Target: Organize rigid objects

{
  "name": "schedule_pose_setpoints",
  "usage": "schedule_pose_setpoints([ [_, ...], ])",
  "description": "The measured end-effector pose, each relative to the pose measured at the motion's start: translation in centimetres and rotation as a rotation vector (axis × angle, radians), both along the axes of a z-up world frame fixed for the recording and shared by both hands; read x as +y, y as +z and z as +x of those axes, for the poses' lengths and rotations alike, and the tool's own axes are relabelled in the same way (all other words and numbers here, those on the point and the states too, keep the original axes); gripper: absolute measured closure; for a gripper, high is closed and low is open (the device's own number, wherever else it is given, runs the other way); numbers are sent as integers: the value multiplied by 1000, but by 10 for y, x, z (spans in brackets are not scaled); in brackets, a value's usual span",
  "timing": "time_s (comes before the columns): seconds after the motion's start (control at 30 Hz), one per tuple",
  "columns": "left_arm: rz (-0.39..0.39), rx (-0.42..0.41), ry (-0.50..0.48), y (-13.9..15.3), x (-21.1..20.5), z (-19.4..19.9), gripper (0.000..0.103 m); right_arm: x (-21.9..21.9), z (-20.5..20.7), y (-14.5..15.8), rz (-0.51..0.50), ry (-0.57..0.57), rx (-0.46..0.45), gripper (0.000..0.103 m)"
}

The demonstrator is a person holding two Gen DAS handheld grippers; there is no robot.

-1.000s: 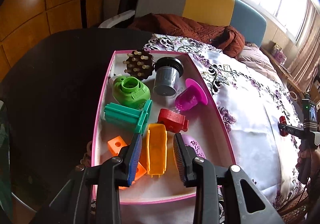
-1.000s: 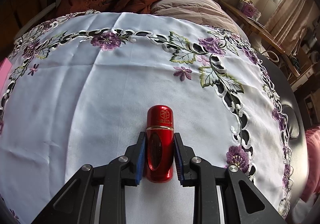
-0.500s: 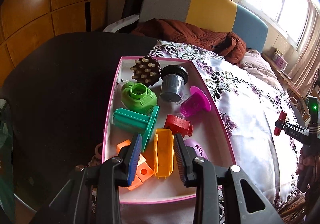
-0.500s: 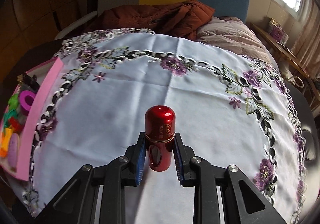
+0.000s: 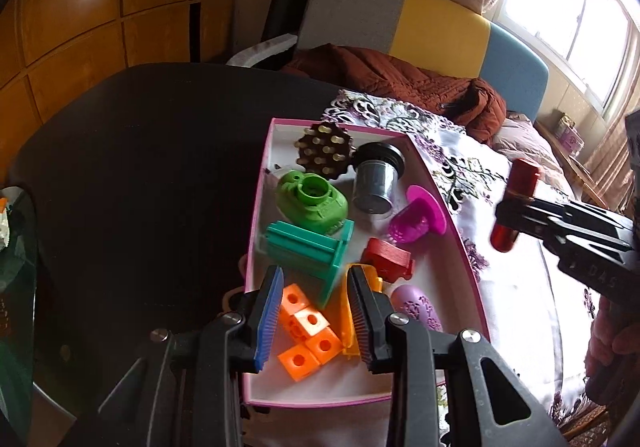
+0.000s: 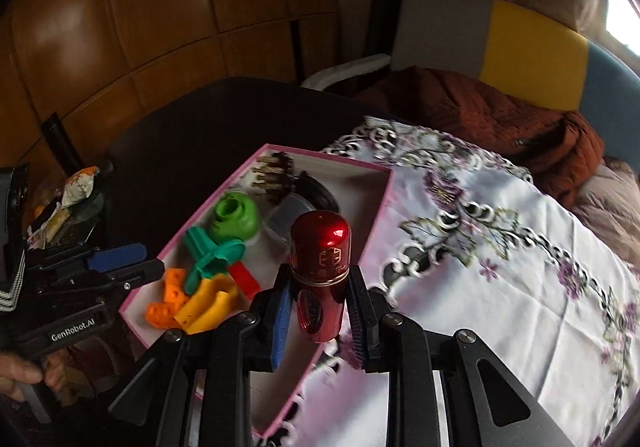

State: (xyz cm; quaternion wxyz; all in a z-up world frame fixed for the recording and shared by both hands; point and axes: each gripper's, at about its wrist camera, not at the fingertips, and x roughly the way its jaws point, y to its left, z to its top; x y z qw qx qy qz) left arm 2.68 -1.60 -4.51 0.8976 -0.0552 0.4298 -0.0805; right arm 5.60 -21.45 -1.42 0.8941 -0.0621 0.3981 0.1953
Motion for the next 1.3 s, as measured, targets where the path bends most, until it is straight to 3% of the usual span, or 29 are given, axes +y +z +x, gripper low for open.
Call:
schedule_pose_setpoints([
  [0.27,-1,7,56,-2,22,0,70,53,39,-43,-126,96,102,77],
  [0.63,1,8,67,-5,25,-1,70,51,30,-54,-114,80,98,70],
  [1.0,32,5,81,-2,20,-2,65,41,12,-41,-39,0,50,37],
  [1.1,54,-11,92,0,18,-4,64,34,2,-34,-22,-73,11,23],
  [1.3,69,-81,88,14,13,-15,58,14,-19,-21,34,-268,-57,13],
])
